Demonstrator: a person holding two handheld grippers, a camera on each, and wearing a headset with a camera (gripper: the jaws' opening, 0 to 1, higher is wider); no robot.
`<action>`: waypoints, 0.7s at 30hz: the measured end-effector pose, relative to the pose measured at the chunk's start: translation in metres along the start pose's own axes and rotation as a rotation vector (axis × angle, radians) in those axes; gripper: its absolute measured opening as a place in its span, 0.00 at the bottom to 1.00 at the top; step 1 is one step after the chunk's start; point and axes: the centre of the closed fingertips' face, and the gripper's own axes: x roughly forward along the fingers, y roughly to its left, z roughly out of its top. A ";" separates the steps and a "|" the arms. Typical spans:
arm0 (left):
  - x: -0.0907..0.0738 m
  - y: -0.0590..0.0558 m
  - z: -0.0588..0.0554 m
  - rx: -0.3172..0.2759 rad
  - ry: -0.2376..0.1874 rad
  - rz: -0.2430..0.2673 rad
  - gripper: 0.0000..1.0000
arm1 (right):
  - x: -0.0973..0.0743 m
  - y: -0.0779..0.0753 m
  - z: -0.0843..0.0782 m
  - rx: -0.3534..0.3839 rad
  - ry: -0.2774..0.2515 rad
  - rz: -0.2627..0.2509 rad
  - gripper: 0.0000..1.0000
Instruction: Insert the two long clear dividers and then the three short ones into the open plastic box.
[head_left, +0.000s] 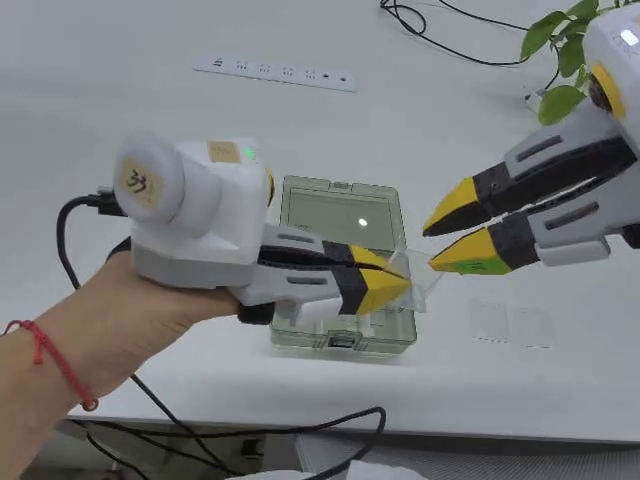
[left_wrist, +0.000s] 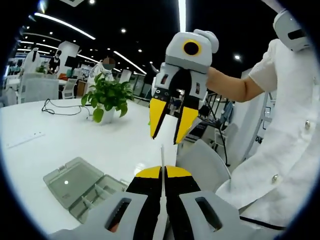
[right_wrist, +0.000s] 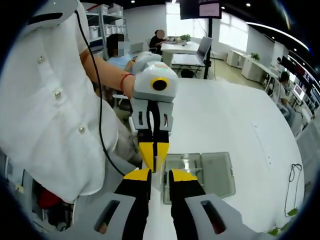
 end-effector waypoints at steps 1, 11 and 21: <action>0.000 -0.001 0.001 0.017 -0.005 -0.007 0.00 | 0.001 0.002 -0.001 0.002 0.003 0.017 0.15; 0.002 -0.007 0.004 0.080 -0.026 -0.045 0.00 | 0.008 0.013 -0.005 0.018 0.021 0.119 0.09; 0.002 -0.008 0.005 0.087 -0.035 -0.050 0.00 | 0.011 0.019 -0.004 0.010 0.028 0.151 0.03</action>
